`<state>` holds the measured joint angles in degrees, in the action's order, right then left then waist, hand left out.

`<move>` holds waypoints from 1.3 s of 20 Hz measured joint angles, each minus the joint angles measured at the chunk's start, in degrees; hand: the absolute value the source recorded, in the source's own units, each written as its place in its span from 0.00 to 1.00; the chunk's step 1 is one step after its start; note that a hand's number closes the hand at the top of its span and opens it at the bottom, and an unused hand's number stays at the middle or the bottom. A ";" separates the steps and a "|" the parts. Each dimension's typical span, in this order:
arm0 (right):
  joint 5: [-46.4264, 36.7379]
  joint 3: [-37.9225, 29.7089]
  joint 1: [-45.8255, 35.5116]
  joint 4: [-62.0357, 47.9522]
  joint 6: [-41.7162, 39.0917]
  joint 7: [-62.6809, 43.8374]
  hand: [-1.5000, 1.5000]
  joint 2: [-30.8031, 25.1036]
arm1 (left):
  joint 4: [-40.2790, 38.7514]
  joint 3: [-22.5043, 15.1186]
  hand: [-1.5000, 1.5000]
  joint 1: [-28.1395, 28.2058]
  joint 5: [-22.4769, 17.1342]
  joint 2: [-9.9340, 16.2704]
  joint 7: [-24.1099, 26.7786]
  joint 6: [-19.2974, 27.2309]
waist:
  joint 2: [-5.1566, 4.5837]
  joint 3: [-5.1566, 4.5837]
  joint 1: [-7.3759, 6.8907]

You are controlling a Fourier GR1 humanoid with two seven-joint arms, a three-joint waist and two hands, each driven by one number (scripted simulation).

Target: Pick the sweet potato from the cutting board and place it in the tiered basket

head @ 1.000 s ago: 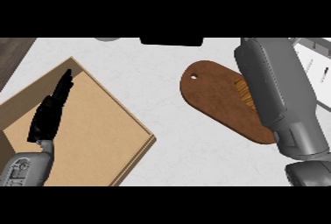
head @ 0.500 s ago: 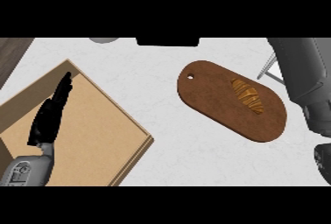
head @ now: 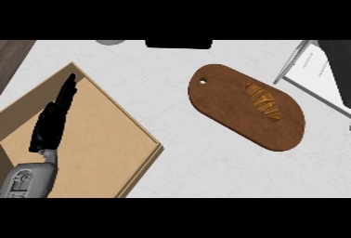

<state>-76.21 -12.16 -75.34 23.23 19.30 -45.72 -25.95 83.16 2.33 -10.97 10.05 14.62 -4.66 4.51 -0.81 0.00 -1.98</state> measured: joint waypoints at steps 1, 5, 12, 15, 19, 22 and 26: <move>-0.98 0.67 -0.08 -0.79 -1.09 -0.30 1.00 -0.94 | -0.01 0.41 0.50 0.32 -0.29 0.37 0.33 -0.33 | 0.07 -0.01 0.07; -4.33 2.50 -0.42 -4.59 -3.24 -1.00 1.00 -4.85 | -0.16 0.33 0.50 0.86 0.01 0.23 1.37 -0.32 | -0.05 -0.02 -0.22; -3.79 1.31 1.57 -8.39 -2.93 5.61 1.00 -10.30 | 1.19 0.05 0.50 1.10 0.48 -0.41 0.28 -0.21 | 0.00 0.04 -0.10; -2.11 -0.14 2.80 -9.26 -2.67 9.42 1.00 -11.52 | 1.45 0.70 0.50 1.78 0.06 0.18 0.91 -0.93 | 0.04 0.05 -0.04; 1.15 -2.89 4.53 -9.91 -2.28 13.43 1.00 -12.00 | 0.66 1.31 0.50 0.79 0.03 0.28 0.67 -1.02 | 0.07 0.05 0.19; 3.36 -4.66 5.87 -10.18 -2.48 15.83 1.00 -12.46 | 0.37 1.37 0.50 0.90 0.30 -0.01 0.94 -0.87 | 0.12 0.07 0.28; 8.50 -9.64 7.13 -10.78 -1.54 15.60 0.00 -12.20 | 0.48 1.25 0.50 0.80 0.49 -0.06 0.68 -1.05 | 0.38 -0.21 0.28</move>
<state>-67.71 -21.80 -68.21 12.44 17.77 -30.11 -38.15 83.65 3.58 -10.17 10.54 14.56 -3.97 3.46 -0.44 -0.21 -1.70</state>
